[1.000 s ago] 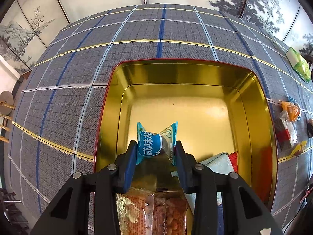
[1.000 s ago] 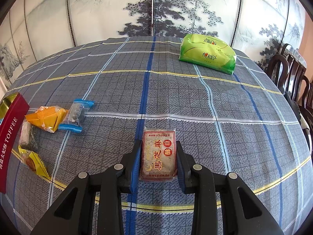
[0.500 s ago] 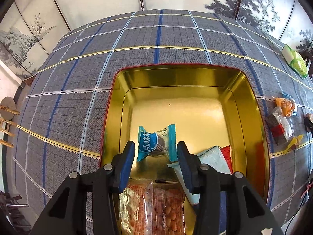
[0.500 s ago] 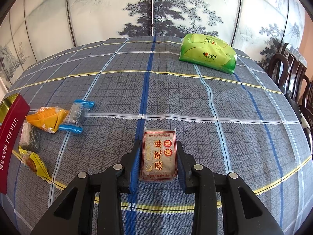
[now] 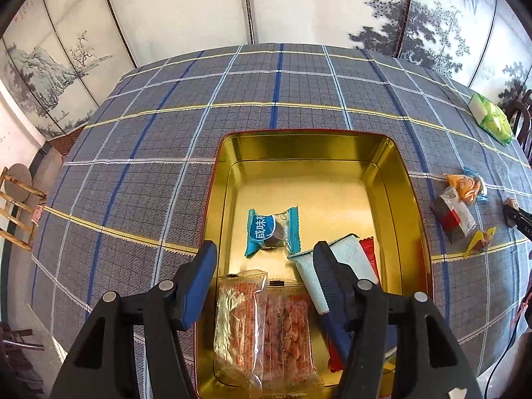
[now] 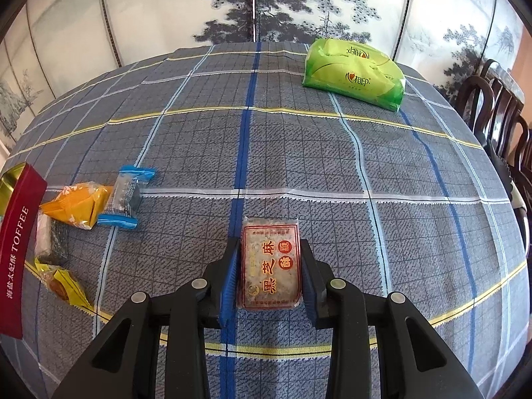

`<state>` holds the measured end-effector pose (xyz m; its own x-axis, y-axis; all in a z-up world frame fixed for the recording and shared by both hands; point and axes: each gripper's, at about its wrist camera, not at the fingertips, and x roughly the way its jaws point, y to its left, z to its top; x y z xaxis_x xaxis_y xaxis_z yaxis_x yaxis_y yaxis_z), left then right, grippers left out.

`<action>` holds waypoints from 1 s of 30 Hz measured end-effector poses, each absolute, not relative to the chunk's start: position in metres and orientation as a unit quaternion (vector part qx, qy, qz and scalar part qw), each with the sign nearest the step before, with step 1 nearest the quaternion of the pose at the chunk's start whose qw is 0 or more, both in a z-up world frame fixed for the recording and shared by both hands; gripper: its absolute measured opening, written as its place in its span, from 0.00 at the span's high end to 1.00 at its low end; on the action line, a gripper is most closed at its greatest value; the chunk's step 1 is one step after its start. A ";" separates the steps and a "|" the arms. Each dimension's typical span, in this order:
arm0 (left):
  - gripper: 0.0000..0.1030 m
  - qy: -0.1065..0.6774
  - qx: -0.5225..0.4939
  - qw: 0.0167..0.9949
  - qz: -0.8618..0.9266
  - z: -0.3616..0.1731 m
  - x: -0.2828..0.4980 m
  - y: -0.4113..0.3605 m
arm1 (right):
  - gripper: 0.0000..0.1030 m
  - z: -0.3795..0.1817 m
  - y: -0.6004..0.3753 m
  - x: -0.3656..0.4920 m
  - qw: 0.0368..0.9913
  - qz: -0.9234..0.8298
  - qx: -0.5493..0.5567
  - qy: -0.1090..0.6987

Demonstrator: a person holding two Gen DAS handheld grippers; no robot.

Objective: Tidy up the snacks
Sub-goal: 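Carry the brown pastry packet into the tin and open the right gripper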

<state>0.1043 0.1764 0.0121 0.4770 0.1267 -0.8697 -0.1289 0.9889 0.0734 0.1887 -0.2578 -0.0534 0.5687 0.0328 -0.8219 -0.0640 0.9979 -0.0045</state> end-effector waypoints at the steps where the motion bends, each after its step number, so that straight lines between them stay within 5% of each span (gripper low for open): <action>1: 0.43 0.504 -0.001 0.861 0.075 0.013 0.101 0.177 | 0.66 -0.053 -0.257 0.189 0.884 0.025 -0.019 0.466; 18: 0.28 0.480 -0.007 0.871 0.106 0.019 0.077 0.183 | 0.70 -0.031 -0.239 0.182 0.894 -0.019 -0.038 0.446; 30: 0.28 0.488 -0.022 0.865 0.114 0.018 0.064 0.195 | 0.70 0.019 -0.142 0.178 0.908 0.099 -0.023 0.407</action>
<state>0.0637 0.1949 0.0182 0.4985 0.1764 -0.8488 -0.2192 0.9729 0.0735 0.1783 -0.1425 0.0191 0.6490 0.1619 -0.7434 -0.1994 0.9791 0.0391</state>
